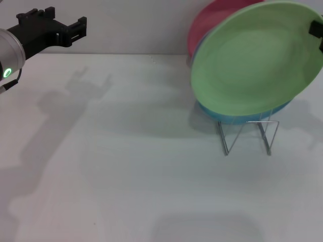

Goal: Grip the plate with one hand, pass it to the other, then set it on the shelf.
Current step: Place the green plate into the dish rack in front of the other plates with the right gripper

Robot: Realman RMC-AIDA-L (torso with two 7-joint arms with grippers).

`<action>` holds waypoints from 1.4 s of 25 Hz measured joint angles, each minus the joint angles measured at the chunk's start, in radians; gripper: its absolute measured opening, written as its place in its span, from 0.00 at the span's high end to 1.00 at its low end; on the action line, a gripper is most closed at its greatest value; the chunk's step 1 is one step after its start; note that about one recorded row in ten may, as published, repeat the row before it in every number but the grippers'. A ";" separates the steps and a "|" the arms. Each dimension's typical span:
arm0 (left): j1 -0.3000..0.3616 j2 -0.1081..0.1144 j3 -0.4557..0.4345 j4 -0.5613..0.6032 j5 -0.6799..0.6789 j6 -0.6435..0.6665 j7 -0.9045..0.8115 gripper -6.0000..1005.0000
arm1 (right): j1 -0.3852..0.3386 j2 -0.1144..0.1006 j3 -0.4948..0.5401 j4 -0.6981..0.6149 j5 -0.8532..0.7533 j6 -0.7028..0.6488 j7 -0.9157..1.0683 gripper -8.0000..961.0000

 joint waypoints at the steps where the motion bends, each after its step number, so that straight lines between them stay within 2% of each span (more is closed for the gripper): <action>1: -0.001 0.000 0.002 0.000 0.000 0.000 -0.001 0.26 | 0.001 0.000 0.003 -0.004 0.000 0.002 -0.007 0.95; 25: -0.052 0.003 0.023 0.051 -0.009 -0.006 0.001 0.26 | 0.000 0.000 0.045 -0.066 -0.032 0.012 -0.116 0.88; 35: -0.069 0.001 0.022 0.062 -0.009 -0.010 0.002 0.26 | 0.009 0.002 0.048 -0.168 -0.055 0.002 -0.132 0.84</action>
